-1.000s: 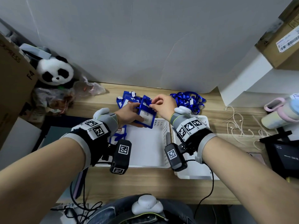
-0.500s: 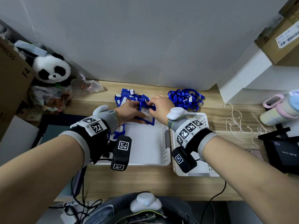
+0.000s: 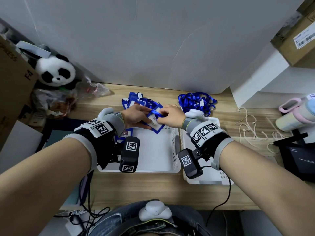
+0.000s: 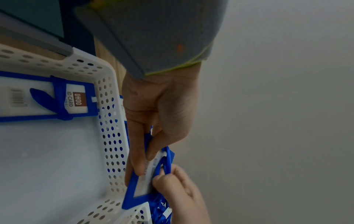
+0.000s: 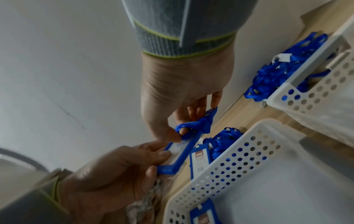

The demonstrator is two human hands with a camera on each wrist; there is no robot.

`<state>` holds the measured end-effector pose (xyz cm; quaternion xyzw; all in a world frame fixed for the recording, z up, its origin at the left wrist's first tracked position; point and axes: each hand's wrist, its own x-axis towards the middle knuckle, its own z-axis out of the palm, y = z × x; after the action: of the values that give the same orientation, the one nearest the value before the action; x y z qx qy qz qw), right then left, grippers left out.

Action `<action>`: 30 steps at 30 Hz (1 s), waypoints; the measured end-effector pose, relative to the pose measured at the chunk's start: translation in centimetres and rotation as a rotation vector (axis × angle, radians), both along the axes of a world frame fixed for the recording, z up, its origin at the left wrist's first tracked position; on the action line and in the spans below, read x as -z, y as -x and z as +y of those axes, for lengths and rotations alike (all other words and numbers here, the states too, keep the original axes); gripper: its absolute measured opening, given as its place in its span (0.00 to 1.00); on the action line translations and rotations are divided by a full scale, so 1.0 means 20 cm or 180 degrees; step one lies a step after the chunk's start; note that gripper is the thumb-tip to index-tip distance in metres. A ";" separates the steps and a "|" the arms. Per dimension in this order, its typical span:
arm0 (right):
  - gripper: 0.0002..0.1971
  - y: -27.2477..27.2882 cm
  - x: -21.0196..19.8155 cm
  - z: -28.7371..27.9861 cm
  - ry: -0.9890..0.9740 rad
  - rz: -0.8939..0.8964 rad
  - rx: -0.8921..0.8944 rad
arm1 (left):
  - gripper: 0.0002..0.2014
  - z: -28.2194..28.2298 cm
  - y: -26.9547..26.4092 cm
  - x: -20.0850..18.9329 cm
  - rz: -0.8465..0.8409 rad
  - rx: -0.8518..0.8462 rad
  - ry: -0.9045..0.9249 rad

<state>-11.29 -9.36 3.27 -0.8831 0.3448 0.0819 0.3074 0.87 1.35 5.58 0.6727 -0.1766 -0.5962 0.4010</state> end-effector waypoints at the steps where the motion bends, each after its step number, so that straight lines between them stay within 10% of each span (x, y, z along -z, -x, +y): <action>1: 0.17 0.01 0.01 0.00 0.0025 -0.0139 -0.0029 | 0.26 0.01 -0.01 0.00 0.0006 0.0001 -0.0014; 9: 0.13 0.04 0.00 0.03 -0.0672 -0.0712 0.0009 | 0.23 0.05 -0.06 0.01 0.0137 -0.0121 -0.0199; 30: 0.03 -0.01 0.07 0.09 -0.0037 -0.0980 -0.0132 | 0.23 0.06 -0.11 0.04 -0.0104 -0.1117 0.0007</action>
<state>-11.16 -7.54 1.91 -0.8904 0.2748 -0.0462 0.3599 2.98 2.52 4.82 0.7024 -0.0637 -0.5059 0.4967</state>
